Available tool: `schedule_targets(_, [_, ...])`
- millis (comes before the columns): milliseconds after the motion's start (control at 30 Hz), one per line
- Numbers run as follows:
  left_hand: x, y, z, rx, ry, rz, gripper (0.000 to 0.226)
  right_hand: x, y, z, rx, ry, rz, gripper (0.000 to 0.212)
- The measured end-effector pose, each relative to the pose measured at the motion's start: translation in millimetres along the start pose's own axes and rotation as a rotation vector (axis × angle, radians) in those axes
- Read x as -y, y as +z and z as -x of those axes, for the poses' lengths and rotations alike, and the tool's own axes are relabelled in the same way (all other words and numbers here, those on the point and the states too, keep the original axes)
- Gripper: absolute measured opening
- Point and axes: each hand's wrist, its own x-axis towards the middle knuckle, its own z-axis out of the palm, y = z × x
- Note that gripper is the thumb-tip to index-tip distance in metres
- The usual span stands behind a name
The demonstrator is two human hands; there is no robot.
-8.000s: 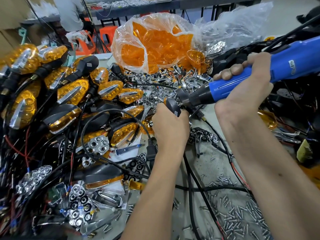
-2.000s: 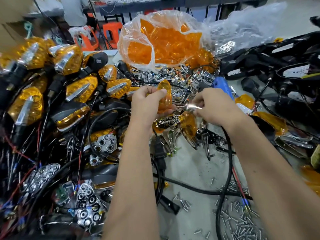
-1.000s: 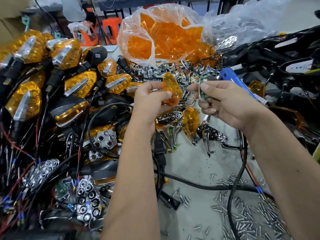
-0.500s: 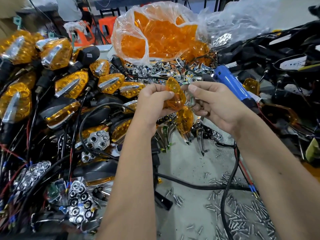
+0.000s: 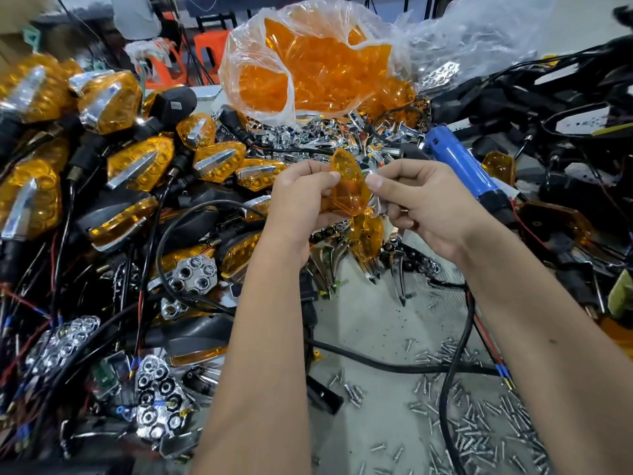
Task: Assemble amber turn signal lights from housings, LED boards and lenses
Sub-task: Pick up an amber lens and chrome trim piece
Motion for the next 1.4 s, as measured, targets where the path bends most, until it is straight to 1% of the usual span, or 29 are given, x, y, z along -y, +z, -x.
schedule_targets(67, [0.3,-0.7,0.5,0.014,0.009,-0.018,0.012,-1.6,1.4,-0.9,-0.008,-0.034,0.019,0.018])
schedule_targets(167, [0.7,-1.6,1.9,0.024,0.030,-0.060,0.017,-4.3,4.5,-2.1,-0.054,-0.108,0.115,0.029])
schedule_targets(233, [0.8,-1.2,2.9,0.026,0.040,-0.062,0.018,-5.7,6.0,-2.4,-0.089,-0.153,0.169,0.031])
schedule_targets(400, [2.2,-1.7,2.3,0.043,0.100,-0.111,0.017,-6.1,4.8,-2.2,-0.062,-0.229,0.283,0.021])
schedule_targets(467, [2.6,-2.3,1.9,0.051,0.120,-0.129,0.017,-6.0,6.4,-2.1,-0.075,-0.248,0.333,0.021])
schedule_targets(600, [4.3,-1.5,1.7,0.054,0.190,-0.185,0.017,-4.2,7.2,-2.9,-0.134,-0.254,0.387,0.022])
schedule_targets(733, [5.1,2.0,1.5,0.064,0.252,-0.254,0.018,-4.5,4.4,-2.4,-0.133,-0.258,0.414,0.023])
schedule_targets(900, [5.1,2.9,1.5,0.079,0.237,-0.253,0.020,-3.7,0.9,-1.3,-0.119,-0.247,0.422,0.020])
schedule_targets(1067, [8.2,4.4,1.1,0.063,0.244,-0.298,0.018,-3.0,4.3,-1.2,-0.152,-0.256,0.459,0.020])
schedule_targets(1267, [10.5,6.1,-2.0,0.054,0.269,-0.388,0.009,-1.4,4.6,0.2,-0.159,-0.258,0.546,0.020])
schedule_targets(1400, [8.2,10.8,0.7,0.025,0.254,-0.315,0.013,-2.2,8.1,1.8,-0.231,-0.281,0.495,0.021])
